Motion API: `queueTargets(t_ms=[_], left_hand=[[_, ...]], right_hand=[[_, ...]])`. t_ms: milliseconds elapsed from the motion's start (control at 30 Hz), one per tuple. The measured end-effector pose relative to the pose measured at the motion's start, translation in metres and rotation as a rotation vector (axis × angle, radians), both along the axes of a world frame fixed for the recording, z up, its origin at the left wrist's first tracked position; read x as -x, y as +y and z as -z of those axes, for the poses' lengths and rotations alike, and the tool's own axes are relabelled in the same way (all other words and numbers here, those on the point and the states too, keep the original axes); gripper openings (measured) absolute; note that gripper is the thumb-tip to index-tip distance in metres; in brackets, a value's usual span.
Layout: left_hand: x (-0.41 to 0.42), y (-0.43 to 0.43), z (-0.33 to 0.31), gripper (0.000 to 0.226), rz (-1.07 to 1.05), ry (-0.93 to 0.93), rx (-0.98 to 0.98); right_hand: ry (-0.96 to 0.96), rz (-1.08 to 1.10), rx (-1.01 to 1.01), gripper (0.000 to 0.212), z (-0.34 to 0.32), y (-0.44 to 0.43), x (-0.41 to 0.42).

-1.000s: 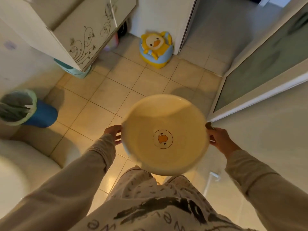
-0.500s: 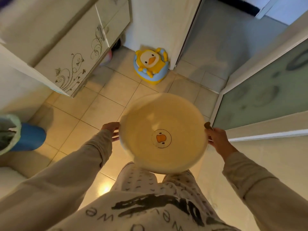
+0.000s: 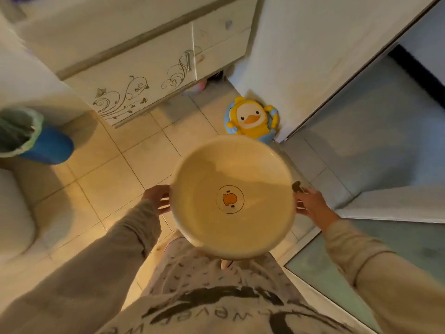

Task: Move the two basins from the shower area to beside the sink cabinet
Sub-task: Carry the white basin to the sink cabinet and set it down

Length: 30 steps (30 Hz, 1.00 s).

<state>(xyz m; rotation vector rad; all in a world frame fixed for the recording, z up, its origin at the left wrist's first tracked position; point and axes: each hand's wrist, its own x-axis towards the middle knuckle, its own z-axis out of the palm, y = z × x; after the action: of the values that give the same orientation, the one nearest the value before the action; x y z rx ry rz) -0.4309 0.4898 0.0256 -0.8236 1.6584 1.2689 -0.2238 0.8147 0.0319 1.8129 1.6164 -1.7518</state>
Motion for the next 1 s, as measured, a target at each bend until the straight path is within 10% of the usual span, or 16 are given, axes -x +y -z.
queueTargets(t_ms=[400, 1000], left_hand=[[0.028, 0.013, 0.020, 0.018, -0.384, -0.005, 0.047], [0.116, 0.035, 0.039, 0.036, -0.408, -0.106, 0.145]], right_hand=[[-0.019, -0.362, 0.024, 0.038, 0.023, 0.064, 0.172], [-0.156, -0.519, 0.066, 0.045, 0.054, 0.087, 0.311]])
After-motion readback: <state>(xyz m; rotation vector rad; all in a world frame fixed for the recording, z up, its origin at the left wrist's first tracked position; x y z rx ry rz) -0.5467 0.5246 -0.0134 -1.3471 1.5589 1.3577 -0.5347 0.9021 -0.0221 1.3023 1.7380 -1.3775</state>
